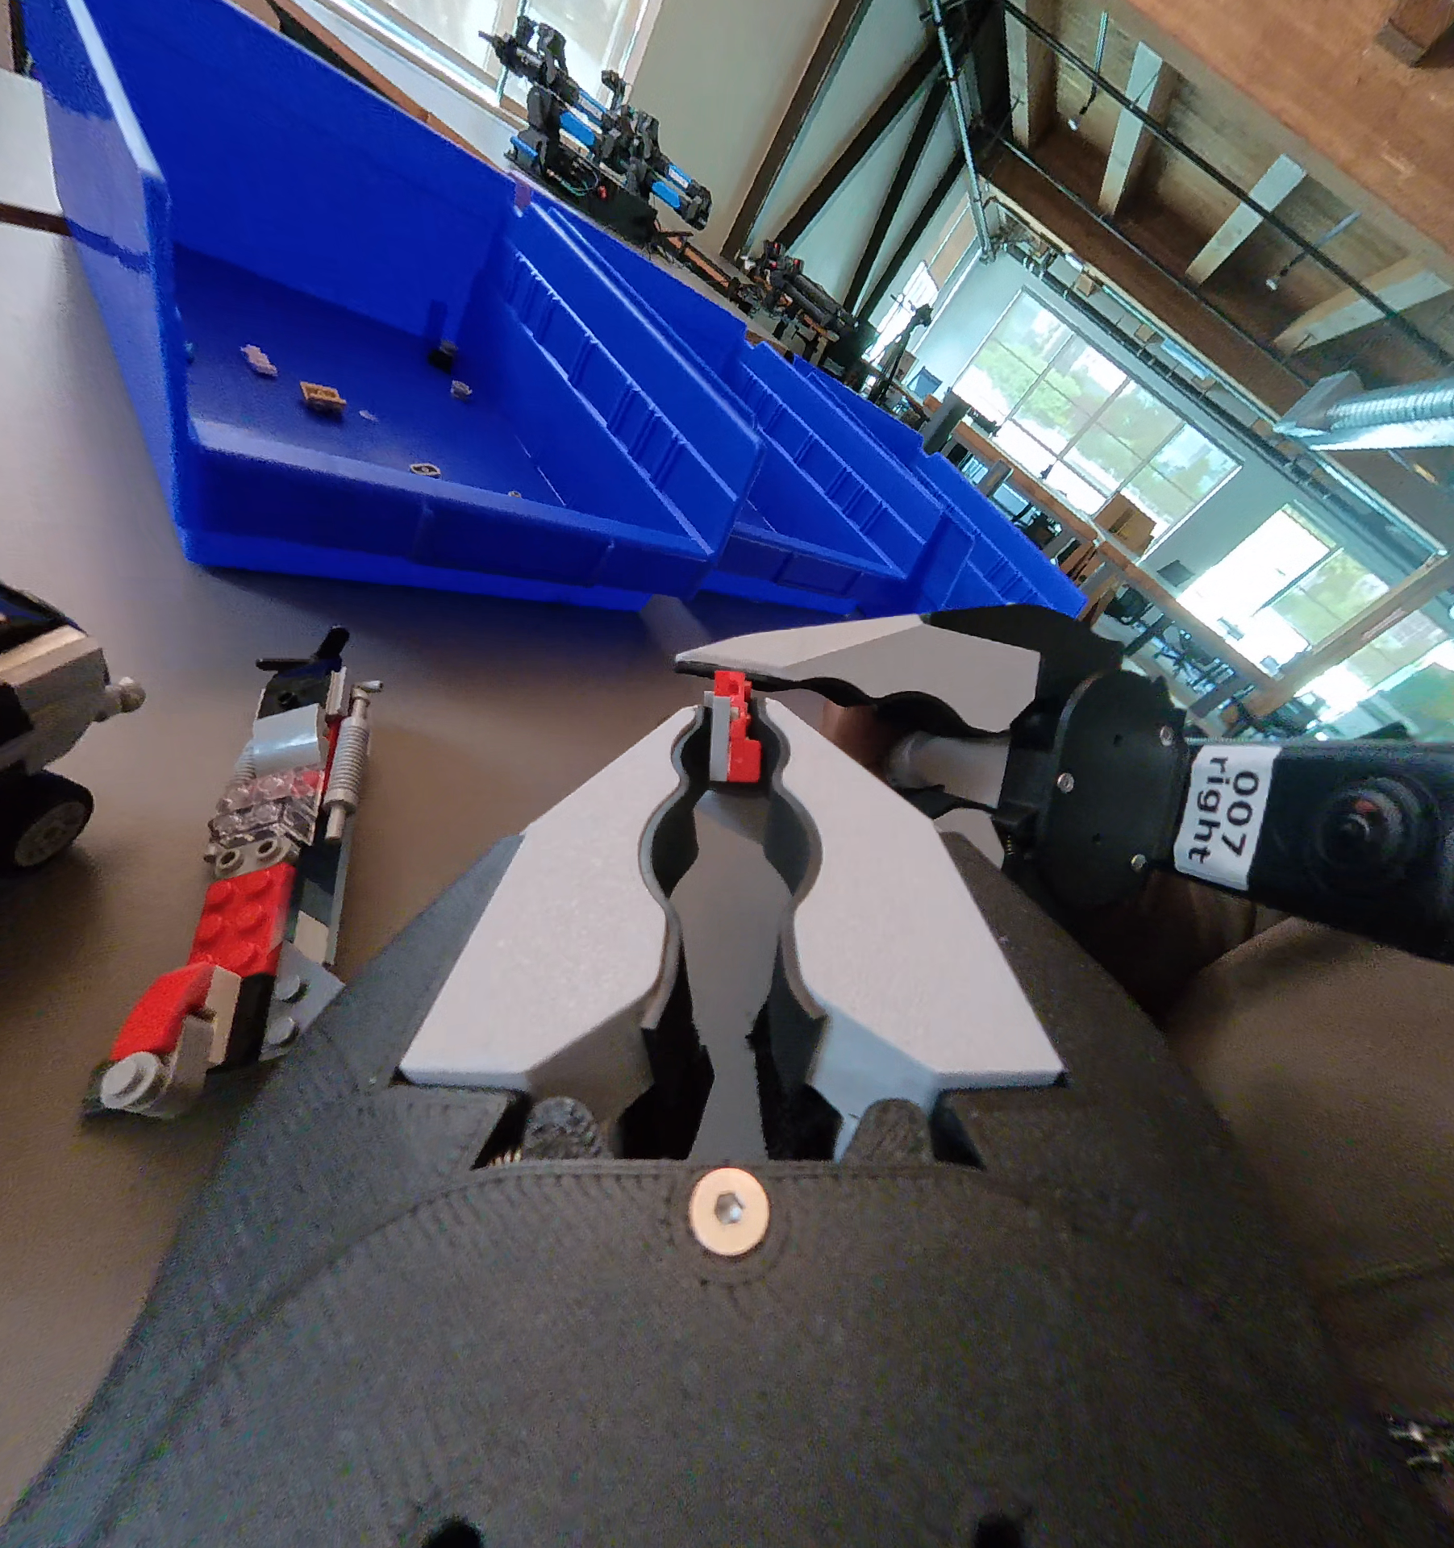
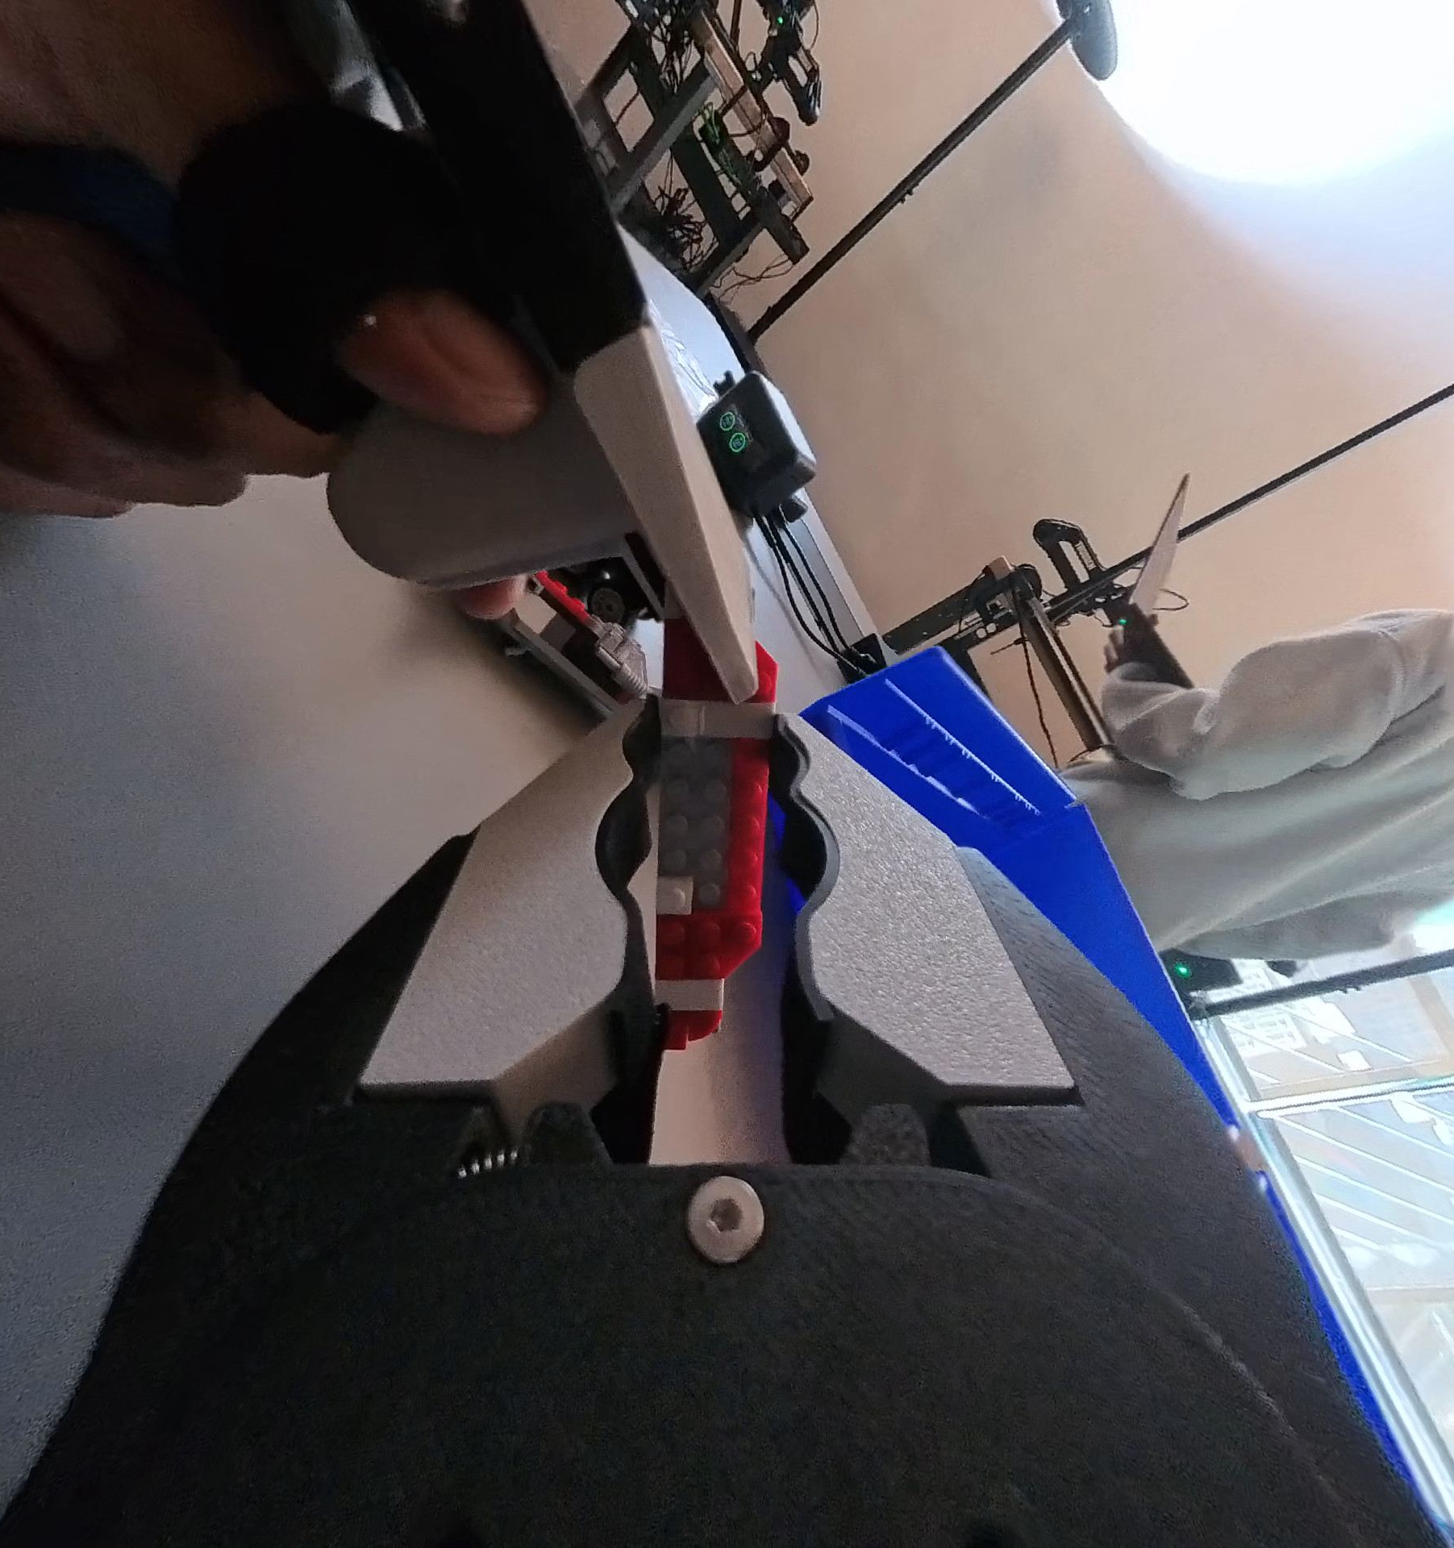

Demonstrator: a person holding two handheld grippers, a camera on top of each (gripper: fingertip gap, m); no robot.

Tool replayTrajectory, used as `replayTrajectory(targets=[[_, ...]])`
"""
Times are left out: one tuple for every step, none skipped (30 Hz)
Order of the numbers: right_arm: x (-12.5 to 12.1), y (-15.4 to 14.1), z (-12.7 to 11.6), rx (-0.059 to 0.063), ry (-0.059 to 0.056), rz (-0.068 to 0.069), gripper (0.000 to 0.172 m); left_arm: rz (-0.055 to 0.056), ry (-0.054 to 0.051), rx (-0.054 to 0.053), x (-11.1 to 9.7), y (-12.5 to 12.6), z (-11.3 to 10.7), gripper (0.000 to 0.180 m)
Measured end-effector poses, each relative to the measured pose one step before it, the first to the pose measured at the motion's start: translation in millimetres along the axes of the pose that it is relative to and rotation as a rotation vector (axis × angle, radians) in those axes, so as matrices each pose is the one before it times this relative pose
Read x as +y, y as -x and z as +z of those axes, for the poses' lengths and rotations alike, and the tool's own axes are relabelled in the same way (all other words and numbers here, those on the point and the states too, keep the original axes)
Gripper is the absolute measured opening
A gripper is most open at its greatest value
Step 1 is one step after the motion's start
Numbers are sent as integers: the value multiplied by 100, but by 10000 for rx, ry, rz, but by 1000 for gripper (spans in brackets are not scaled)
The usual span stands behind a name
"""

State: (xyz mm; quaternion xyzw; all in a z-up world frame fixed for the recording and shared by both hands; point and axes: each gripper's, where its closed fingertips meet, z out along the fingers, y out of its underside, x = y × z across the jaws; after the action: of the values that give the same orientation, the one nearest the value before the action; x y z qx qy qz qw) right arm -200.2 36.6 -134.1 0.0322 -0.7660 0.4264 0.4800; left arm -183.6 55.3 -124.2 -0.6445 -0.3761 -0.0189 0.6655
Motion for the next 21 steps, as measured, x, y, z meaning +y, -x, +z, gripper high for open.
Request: replayTrajectory(targets=[[28,9,17,58,49,-106,25,-192,-20,28,25,46,-6,10],[17,12,18,51,34,-87,25,-226,-18,54,18,32,3,9],[2,14,8,41,24,-71,25,-250,-14,66,8,48,-20,9],[-17,36,-3,43,12,-81,25,-284,-21,53,7,106,-24,9],[-2,26,4,54,25,-104,25,-285,-10,98,16,51,-21,9],[10,13,0,65,31,-113,25,-223,-12,76,19,29,-15,9],[0,16,3,50,21,-80,25,-113,-9,39,3,4,-16,9],[9,20,13,26,12,-44,25,-35,5,-4,14,35,-5,9],[8,16,16,18,7,-45,25,-43,-6,-7,2,30,-10,9],[8,9,11,17,12,-44,25,-104,-9,19,5,19,-4,10],[16,23,20,14,19,-28,25,-119,1,40,-4,31,-4,10],[15,19,21,9,23,-13,25,-123,1,42,1,33,-5,10],[29,30,26,-7,16,26,25,-94,6,37,4,46,8,10],[12,17,19,-23,-2,69,25,-88,9,41,-15,23,4,10],[10,8,2,-28,-10,83,25,-112,-8,40,-15,25,4,10],[25,35,21,-42,-4,91,25,-126,-3,19,-2,66,6,10],[16,43,26,-51,-14,108,26,-146,-9,21,-14,106,-2,10],[-18,10,-6,-34,-33,113,26,-170,-34,19,-83,125,-30,9],[-48,-34,-11,-3,-30,74,26,-237,-35,96,-91,37,-28,9],[-28,-33,5,9,-6,24,26,-256,-34,79,-39,46,-7,9],[9,0,8,6,8,14,26,-140,-4,38,-19,66,3,9]])
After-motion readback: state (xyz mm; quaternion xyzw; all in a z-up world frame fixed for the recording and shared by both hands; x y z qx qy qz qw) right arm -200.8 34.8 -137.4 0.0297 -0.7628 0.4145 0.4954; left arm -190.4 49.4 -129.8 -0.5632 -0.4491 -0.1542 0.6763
